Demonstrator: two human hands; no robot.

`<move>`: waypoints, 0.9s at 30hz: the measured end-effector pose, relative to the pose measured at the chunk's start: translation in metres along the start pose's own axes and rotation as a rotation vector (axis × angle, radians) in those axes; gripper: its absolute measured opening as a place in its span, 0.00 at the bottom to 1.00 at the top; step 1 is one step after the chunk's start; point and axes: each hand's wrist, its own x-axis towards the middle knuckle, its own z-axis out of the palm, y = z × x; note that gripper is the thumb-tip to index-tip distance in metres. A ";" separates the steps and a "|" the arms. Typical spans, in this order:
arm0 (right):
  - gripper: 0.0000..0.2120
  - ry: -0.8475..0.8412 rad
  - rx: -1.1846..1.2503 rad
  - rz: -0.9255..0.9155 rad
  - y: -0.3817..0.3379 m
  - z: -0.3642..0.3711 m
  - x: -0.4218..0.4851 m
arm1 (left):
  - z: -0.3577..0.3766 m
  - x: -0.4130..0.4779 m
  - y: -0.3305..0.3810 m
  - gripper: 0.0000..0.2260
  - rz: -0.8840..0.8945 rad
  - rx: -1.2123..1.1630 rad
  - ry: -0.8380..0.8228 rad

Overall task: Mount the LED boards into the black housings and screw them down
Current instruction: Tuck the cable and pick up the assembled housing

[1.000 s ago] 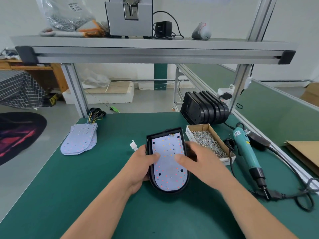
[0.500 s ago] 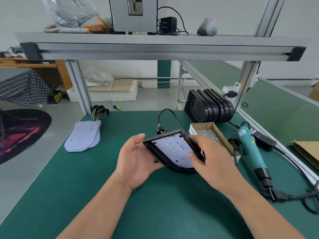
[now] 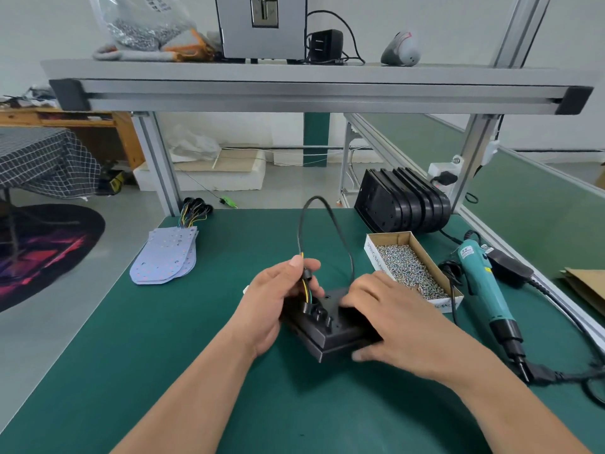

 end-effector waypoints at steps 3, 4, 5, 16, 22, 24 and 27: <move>0.46 -0.150 0.122 0.058 0.004 0.003 -0.003 | -0.002 -0.003 0.000 0.17 0.054 0.162 -0.095; 0.49 -0.166 0.159 0.067 0.005 0.004 -0.003 | -0.003 -0.005 0.000 0.17 0.066 0.222 -0.128; 0.51 -0.173 0.177 0.074 0.006 0.005 -0.004 | -0.003 -0.006 0.001 0.16 0.075 0.279 -0.159; 0.50 -0.119 0.142 0.167 0.010 0.017 0.001 | -0.004 -0.003 -0.003 0.11 0.133 0.414 -0.137; 0.31 0.259 0.863 0.354 0.001 0.015 0.021 | -0.003 -0.004 -0.007 0.11 0.140 0.488 -0.147; 0.18 0.389 1.030 0.344 -0.012 0.017 0.036 | -0.002 -0.005 -0.006 0.12 0.153 0.514 -0.160; 0.08 0.471 1.064 0.350 -0.027 0.023 0.055 | -0.004 -0.006 -0.006 0.15 0.157 0.493 -0.151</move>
